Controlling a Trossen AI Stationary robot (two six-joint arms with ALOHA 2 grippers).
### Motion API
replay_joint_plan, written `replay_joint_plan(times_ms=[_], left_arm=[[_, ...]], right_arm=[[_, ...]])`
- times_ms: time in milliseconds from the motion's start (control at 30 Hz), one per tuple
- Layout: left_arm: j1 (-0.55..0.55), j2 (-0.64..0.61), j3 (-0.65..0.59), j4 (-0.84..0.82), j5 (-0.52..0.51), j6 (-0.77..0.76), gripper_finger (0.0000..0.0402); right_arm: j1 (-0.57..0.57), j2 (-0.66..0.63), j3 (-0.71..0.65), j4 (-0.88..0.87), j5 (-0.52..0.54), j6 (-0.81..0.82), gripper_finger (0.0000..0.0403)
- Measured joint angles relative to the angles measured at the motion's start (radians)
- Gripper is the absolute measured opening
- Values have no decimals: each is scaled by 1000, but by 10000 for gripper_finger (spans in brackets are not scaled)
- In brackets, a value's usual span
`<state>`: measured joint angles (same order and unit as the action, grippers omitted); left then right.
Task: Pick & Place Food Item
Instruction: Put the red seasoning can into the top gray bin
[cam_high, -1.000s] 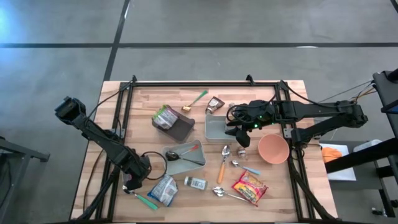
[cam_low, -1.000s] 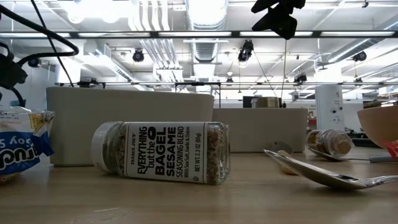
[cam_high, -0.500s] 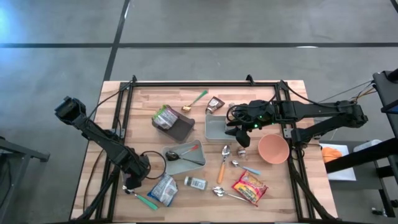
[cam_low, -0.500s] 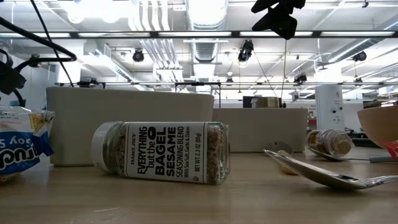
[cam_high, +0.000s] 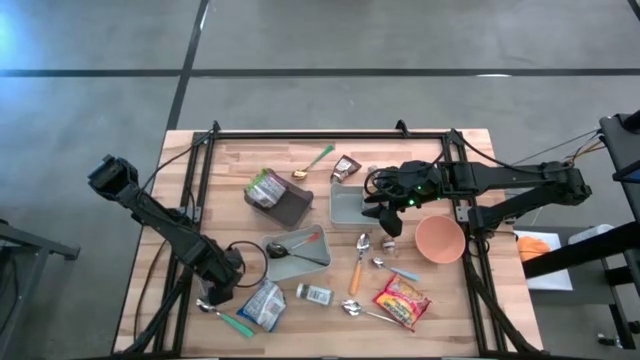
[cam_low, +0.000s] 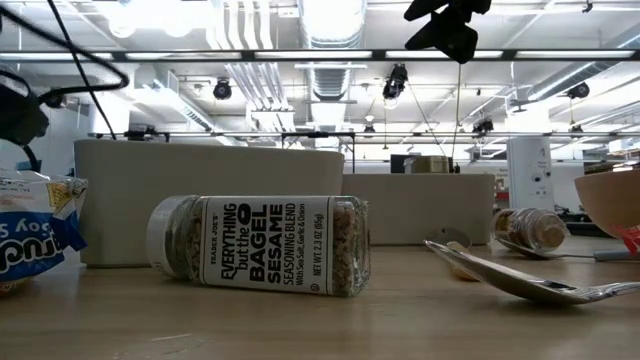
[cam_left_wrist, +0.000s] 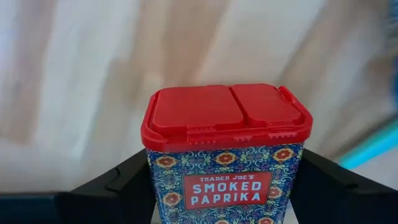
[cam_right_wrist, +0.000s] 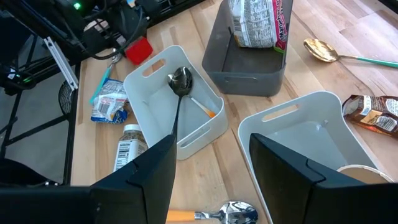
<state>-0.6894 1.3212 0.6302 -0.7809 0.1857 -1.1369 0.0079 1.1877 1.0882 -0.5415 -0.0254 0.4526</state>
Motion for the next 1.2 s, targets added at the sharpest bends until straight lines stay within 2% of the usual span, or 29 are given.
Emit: replay_joint_plan(times_ms=[367,567,700,933,1067,1200], left_arm=[[19,-53,36,36,-2,-46,278],[45,-149,74,41,-15,-112,278],[70,-241,91,81,-75,-161,278],[133,-380,91,291,-195,-223,278],[210,-389,90,463,-194,-216,278],[298,-372,90,619,-122,-162,278]], right_arm=[[0,0,0,0,0,0,200],[0,0,0,0,0,0,200],[0,0,0,0,0,0,200],[0,0,0,0,0,0,200],[0,0,0,0,0,0,200],[0,0,0,0,0,2,200]])
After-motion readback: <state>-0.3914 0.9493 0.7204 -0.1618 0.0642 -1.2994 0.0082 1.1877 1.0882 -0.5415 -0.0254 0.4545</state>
